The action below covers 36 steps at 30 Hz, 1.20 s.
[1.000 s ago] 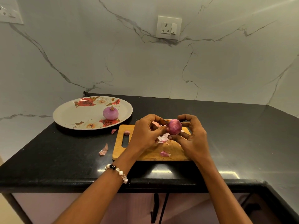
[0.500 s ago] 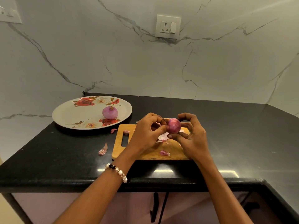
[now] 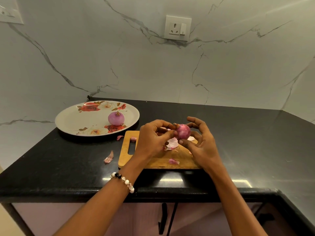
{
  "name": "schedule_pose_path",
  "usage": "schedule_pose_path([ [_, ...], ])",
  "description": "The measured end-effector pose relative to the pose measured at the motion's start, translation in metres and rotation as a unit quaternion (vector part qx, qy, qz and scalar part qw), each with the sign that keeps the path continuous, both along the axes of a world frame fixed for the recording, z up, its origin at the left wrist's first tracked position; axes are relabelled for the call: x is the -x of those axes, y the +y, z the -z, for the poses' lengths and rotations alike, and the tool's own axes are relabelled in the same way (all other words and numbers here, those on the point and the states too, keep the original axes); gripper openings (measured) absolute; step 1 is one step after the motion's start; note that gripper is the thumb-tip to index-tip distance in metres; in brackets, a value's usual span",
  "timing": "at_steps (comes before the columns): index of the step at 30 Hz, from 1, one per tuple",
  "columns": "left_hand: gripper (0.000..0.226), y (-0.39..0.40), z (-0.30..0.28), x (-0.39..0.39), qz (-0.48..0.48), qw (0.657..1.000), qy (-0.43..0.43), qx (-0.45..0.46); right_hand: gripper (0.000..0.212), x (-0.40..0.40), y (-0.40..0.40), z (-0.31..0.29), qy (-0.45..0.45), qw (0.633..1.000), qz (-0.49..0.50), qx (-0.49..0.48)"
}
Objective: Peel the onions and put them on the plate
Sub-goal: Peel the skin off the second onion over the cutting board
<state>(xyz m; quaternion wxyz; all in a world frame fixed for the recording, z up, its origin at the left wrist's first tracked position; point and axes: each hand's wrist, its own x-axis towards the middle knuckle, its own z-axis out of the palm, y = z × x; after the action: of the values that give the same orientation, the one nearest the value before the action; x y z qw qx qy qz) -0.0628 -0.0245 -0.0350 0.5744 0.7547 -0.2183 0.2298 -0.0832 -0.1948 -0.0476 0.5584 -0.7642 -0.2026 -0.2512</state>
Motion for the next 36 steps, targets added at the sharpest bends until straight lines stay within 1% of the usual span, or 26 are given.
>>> schedule_pose_path([
  [7,0.019,-0.005,0.002,-0.002,-0.021,1.0,-0.019,-0.002,0.072,-0.005,-0.003,0.006,-0.018,0.998,0.041,0.038],
  [12,0.021,-0.012,0.002,-0.002,-0.029,1.0,0.0,0.005,0.071,-0.009,-0.003,0.008,-0.032,0.994,0.071,0.07],
  [18,0.016,-0.009,0.003,0.001,-0.016,1.0,0.011,-0.006,0.073,-0.008,-0.002,0.007,-0.043,0.991,0.079,0.102],
  [24,0.012,-0.009,0.003,0.0,-0.026,0.999,0.001,-0.032,0.073,-0.008,-0.001,0.007,-0.045,0.989,0.083,0.111],
  [31,0.005,-0.013,0.004,0.0,-0.032,0.997,-0.015,-0.072,0.073,-0.008,0.0,0.007,-0.044,0.99,0.095,0.094],
  [36,0.006,-0.011,0.002,-0.001,-0.028,0.997,-0.018,-0.07,0.072,-0.009,0.001,0.006,-0.044,0.989,0.099,0.098],
])
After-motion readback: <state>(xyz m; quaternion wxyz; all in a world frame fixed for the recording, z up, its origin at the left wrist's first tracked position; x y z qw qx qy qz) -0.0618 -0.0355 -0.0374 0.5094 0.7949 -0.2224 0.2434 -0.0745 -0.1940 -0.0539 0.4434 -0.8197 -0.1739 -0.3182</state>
